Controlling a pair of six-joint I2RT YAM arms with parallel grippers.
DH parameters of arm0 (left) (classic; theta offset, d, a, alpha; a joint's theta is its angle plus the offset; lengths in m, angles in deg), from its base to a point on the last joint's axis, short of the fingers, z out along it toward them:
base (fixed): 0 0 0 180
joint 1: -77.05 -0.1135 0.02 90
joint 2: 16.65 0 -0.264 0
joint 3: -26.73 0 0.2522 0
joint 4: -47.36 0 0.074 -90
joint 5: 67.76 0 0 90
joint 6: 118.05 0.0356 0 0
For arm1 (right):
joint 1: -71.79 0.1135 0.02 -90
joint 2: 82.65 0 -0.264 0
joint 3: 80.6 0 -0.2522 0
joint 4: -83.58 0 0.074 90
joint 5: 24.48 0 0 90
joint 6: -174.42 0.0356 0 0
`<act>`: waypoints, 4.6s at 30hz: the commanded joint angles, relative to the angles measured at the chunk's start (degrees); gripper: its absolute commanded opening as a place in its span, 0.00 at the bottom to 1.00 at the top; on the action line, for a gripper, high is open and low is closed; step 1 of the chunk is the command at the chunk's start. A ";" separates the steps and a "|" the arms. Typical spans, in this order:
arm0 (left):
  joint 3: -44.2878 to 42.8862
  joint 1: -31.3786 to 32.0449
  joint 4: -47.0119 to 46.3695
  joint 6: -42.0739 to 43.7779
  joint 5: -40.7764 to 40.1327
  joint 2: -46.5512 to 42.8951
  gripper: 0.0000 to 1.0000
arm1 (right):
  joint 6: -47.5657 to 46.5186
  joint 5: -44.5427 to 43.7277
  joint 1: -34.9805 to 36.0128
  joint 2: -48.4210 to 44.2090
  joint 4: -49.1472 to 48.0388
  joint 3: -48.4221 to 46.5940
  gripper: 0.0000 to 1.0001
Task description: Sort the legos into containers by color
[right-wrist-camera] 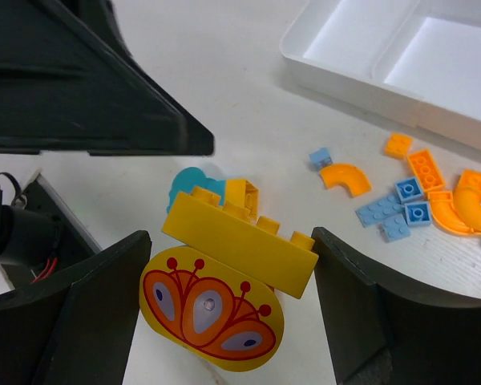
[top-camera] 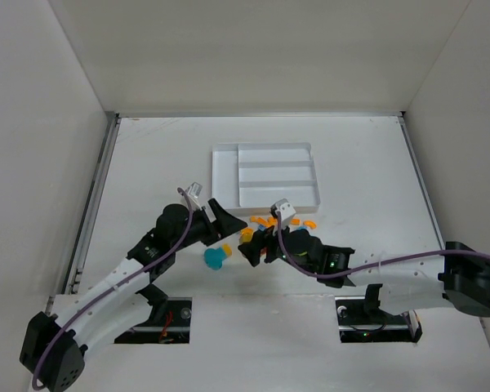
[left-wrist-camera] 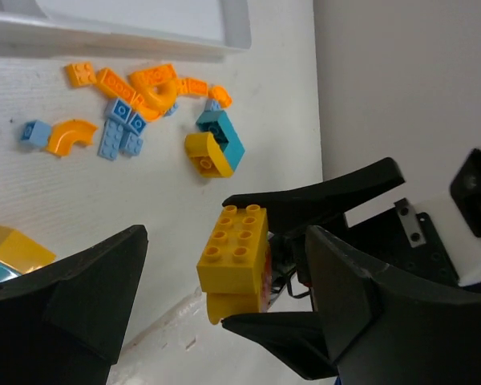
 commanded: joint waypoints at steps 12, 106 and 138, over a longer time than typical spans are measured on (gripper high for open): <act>0.26 2.04 -8.30 -4.04 5.71 6.72 0.62 | -4.93 6.92 -1.24 0.86 -7.93 -1.78 0.71; -1.58 -0.24 -10.33 3.87 -15.56 4.35 0.10 | 1.84 10.88 -8.27 2.88 -17.69 6.30 0.59; 5.62 -3.32 -9.62 8.62 -15.21 -0.14 0.14 | 2.02 3.59 -38.77 48.66 3.49 -51.43 0.59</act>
